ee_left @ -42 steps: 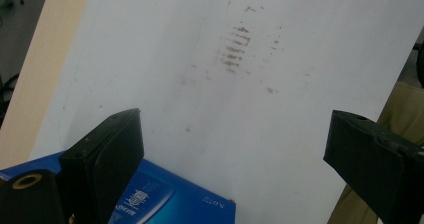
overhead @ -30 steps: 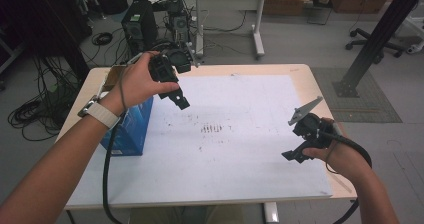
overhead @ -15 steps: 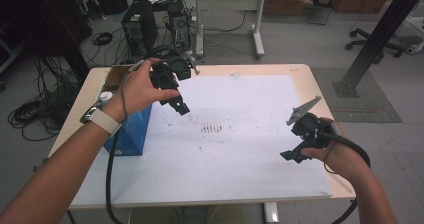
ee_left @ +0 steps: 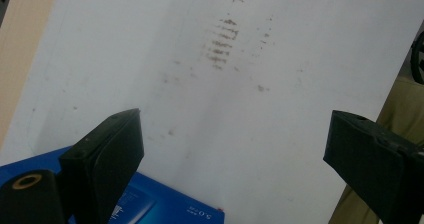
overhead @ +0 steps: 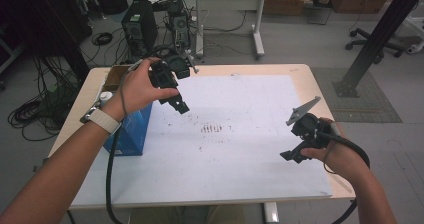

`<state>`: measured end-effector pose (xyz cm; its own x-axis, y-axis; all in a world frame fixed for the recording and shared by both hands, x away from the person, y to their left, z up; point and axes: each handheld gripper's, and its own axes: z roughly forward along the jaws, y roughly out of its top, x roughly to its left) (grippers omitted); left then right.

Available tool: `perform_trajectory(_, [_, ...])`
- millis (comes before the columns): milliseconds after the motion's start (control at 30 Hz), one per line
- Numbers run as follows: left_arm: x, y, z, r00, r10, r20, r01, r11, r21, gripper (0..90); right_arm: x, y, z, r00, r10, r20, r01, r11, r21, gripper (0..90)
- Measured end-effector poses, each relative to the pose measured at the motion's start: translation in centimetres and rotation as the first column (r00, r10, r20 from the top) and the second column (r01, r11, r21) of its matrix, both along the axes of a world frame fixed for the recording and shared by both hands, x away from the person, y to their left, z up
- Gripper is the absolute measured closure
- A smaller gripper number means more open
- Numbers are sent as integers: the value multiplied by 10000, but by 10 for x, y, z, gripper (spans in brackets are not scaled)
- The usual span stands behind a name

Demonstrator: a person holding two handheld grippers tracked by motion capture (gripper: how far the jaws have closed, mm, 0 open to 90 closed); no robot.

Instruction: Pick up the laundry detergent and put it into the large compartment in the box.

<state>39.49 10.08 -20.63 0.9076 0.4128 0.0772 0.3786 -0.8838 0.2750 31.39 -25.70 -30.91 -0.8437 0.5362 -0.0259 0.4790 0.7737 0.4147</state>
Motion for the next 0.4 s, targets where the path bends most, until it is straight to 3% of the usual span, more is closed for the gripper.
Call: perform_trajectory(400, [1, 1, 1, 10000, 89, -35, -89, 10000, 12, 92, -1, -2, -2, 10000, -38, 10, 38, 10000, 49, 119])
